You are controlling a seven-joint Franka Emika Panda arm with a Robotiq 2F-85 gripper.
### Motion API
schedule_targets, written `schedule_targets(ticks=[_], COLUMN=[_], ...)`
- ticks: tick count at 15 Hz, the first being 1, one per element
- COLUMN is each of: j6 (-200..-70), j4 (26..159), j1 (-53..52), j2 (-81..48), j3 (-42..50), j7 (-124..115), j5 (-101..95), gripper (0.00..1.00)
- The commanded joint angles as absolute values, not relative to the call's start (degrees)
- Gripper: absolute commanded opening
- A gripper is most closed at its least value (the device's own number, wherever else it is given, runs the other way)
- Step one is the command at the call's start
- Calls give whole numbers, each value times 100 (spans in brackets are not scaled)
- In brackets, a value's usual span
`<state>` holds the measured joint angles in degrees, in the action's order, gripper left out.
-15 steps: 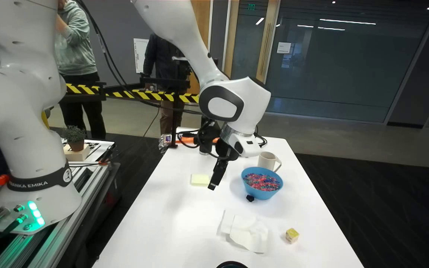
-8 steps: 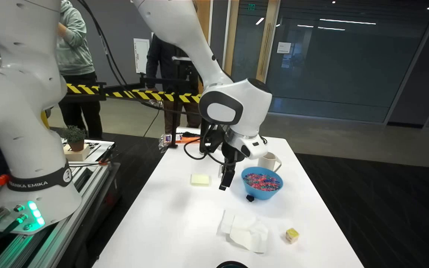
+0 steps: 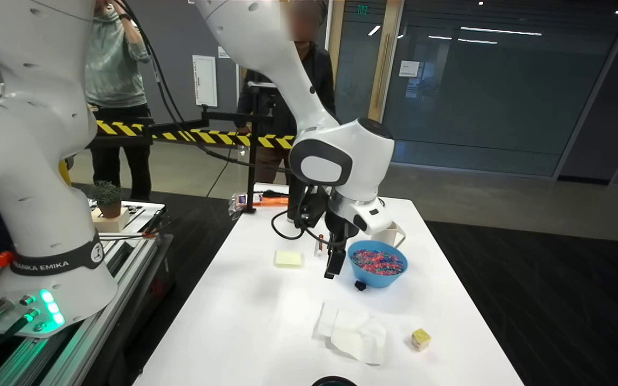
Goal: Use the white napkin to wipe the counter.
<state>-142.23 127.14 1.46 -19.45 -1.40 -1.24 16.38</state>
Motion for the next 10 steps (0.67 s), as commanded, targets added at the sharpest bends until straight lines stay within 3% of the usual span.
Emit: schedule_targets(ticks=[1, 10], j6=[-14214, -15551], j4=[12707, 12567], j1=[172, 355], j2=[-1944, -2150], j3=[-165, -717], j7=[-139, 158], j5=[1619, 2844], gripper=[100, 100])
